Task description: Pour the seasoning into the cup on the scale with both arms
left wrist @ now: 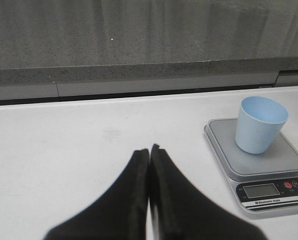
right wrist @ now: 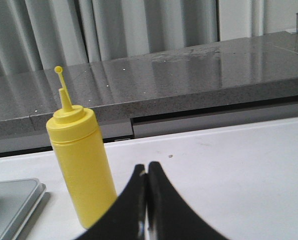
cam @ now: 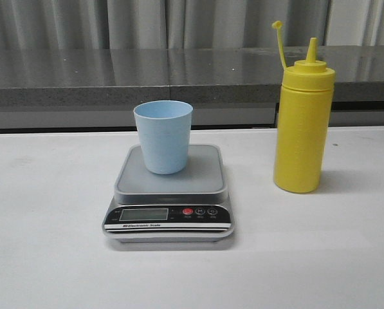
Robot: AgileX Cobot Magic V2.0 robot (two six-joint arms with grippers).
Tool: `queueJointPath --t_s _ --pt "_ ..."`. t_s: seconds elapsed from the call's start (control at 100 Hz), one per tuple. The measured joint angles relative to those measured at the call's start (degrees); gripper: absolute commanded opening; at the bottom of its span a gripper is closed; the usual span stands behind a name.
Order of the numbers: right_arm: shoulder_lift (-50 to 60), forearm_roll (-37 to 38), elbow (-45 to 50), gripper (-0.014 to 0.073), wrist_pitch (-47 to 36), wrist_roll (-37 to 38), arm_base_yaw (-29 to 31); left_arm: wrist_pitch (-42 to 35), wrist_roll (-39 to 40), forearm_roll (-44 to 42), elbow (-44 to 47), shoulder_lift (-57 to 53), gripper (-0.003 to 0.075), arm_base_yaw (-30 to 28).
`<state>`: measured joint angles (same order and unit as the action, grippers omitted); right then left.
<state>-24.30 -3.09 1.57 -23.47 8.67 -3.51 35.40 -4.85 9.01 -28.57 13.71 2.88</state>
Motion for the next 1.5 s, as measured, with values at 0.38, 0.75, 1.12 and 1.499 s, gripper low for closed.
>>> queueJointPath --t_s 0.38,0.75,1.12,1.499 --pt "12.41 4.03 0.0 -0.0069 11.27 0.0 1.41 0.0 0.0 0.0 0.0 0.0 -0.002 0.0" --pt "24.55 4.25 0.0 -0.0069 22.89 0.0 1.49 0.0 0.0 0.0 0.0 0.0 -0.002 0.0" --pt "24.92 4.35 0.0 -0.0069 28.69 0.0 1.54 0.0 0.0 0.0 0.0 0.0 -0.002 0.0" --pt "24.92 4.35 0.0 -0.0069 28.69 0.0 1.54 0.0 0.0 0.0 0.0 0.0 -0.002 0.0"
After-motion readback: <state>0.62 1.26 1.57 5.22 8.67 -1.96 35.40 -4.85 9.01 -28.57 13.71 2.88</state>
